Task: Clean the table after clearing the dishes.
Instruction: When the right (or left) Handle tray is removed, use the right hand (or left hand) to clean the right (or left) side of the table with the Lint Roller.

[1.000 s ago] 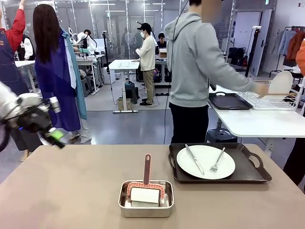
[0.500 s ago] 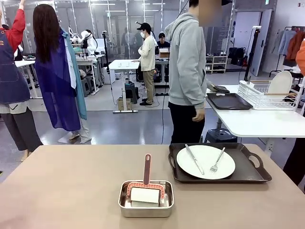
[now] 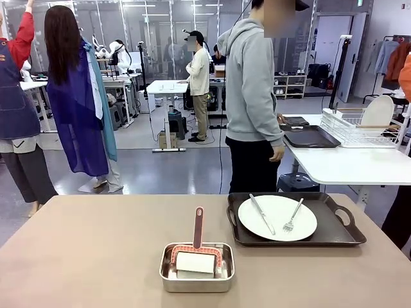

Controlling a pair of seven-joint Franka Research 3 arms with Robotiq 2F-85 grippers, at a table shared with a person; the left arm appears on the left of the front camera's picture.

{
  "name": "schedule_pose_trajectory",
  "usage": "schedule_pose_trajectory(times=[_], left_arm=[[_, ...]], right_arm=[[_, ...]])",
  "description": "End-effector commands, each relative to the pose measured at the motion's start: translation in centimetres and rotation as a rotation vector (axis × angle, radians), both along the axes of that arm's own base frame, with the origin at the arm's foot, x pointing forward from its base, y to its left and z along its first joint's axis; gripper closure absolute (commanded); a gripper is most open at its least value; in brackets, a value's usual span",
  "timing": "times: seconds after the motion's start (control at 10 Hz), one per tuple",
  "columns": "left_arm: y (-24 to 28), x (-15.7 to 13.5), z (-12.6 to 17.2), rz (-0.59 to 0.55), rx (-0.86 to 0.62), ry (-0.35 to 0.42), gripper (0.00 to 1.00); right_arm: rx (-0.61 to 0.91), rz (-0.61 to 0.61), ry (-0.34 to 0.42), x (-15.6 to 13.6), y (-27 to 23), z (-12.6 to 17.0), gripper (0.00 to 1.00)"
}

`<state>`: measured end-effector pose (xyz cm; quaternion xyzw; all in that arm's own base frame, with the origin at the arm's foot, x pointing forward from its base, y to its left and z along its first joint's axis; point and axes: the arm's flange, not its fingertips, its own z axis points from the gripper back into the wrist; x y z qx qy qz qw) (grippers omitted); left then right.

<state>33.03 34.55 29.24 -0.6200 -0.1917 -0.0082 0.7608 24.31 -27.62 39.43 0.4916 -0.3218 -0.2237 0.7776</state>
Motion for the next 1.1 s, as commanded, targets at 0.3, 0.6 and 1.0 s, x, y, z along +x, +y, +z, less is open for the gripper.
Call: schedule_pose_trajectory(times=[0.3, 0.6, 1.0], left_arm=[[-1.17, 0.32, -0.48, -0.02, -0.013, 0.014, 0.0], [-1.17, 0.32, -0.48, -0.02, -0.013, 0.014, 0.0], [-1.17, 0.32, -0.48, -0.02, -0.013, 0.014, 0.0]], right_arm=[[0.003, 0.001, -0.012, -0.15, 0.0, 0.18, 0.0], [0.003, 0.001, -0.012, -0.15, 0.0, 0.18, 0.0], [0.003, 0.001, -0.012, -0.15, 0.0, 0.18, 0.0]])
